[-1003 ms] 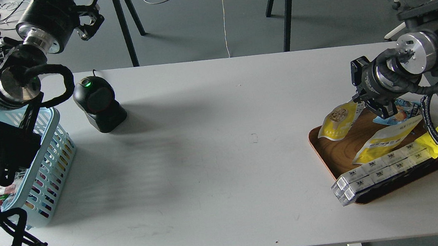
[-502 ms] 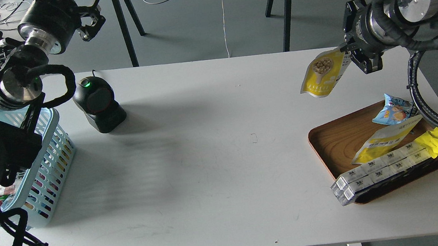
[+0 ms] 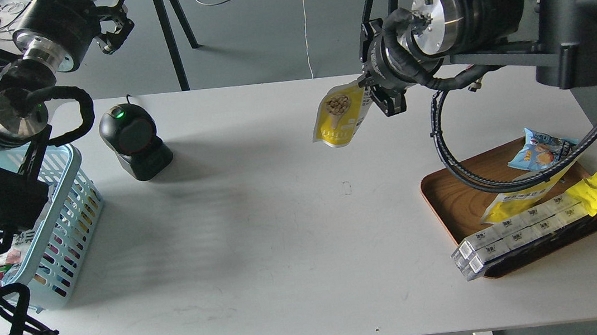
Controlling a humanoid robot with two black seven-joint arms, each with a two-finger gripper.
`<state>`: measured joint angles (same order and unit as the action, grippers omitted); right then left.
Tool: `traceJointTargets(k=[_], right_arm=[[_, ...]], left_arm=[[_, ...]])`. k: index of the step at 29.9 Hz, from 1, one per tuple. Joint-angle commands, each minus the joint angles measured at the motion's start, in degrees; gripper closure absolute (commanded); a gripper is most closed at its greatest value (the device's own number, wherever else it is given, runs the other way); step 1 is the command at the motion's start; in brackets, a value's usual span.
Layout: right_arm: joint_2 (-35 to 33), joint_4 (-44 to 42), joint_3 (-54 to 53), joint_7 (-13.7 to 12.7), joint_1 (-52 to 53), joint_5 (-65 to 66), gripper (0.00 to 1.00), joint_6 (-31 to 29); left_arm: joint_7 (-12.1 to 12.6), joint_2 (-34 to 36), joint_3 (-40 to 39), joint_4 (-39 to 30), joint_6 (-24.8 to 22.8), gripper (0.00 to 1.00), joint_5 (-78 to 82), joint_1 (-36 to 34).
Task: Scan snack and place in basket
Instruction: 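Carry the packet toward the scanner and set it upright on the table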
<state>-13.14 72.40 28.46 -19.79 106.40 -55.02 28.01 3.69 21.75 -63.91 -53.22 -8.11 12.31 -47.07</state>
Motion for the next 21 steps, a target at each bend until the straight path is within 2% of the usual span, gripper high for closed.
traceJointTargets(k=[1,7,13,21], right_arm=[[5.83,-5.33,-4.73,-0.15,-5.75,2.98,1.0,-0.01],[13.14,-10.61,-6.13,-0.6,-8.84,3.78,1.0,-0.01],[13.14,-13.95,-7.19,-0.95,-10.07,3.78,1.0,-0.01],[13.14,-14.3,-7.19,-1.39,-12.79,4.13,0.99,-0.01]], left_arm=[[0.0,1.1,0.01,0.04,-0.06,0.0,0.0,0.48],[0.09,2.16,-0.52,-0.48,-0.06,0.0,-0.09,0.75],[0.0,2.07,-0.52,-0.57,-0.06,0.0,-0.09,0.75],[0.0,1.98,-0.52,-0.57,-0.24,0.0,-0.09,0.75]])
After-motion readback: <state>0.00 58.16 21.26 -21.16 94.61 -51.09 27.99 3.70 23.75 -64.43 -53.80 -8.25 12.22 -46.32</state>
